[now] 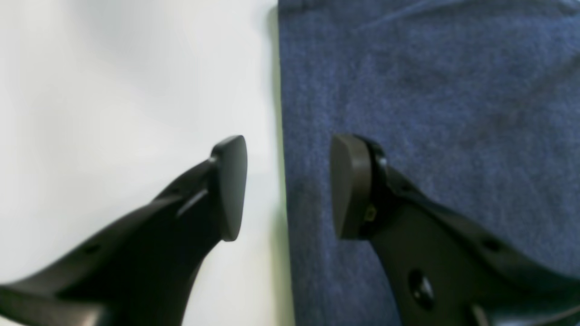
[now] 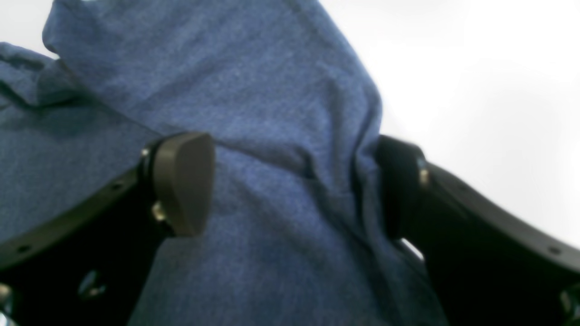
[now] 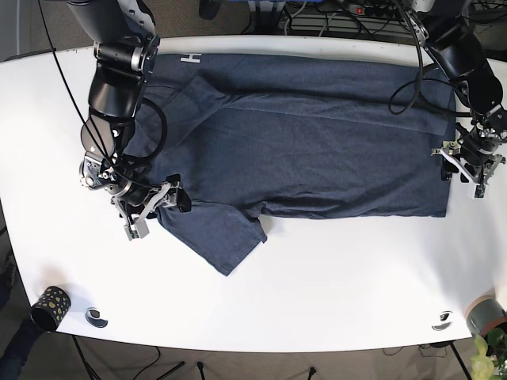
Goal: Fold the T-shirt properly
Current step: 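Release the hem and move both grippers to the shirt's collar edge, then grasp the collar edge with both grippers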
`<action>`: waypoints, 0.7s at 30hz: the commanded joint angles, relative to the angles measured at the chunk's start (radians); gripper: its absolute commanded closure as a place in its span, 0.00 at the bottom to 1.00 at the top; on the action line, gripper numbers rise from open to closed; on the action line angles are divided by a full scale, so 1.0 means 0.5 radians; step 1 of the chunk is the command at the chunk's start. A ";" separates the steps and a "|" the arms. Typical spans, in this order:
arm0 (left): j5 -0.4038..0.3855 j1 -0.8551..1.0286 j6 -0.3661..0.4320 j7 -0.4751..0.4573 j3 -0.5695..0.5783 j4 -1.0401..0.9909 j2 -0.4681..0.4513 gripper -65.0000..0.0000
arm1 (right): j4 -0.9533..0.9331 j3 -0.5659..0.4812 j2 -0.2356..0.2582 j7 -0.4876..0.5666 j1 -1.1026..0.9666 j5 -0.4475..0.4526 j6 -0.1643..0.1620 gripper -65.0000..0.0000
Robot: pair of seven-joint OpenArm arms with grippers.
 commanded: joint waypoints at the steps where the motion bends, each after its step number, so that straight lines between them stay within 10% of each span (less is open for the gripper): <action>1: -0.028 -0.080 0.006 -0.052 -0.012 -0.033 -0.059 0.58 | 0.016 0.004 0.017 -0.023 0.034 -0.008 -0.003 0.25; 11: -0.040 -0.365 0.237 -0.062 0.043 -0.582 -0.212 0.38 | 0.013 -0.017 0.020 0.017 0.038 -0.014 -0.003 0.96; 21: -0.028 -0.654 0.274 -0.212 0.092 -1.021 -0.234 0.37 | 0.013 -0.017 0.017 0.017 0.031 -0.014 -0.003 1.00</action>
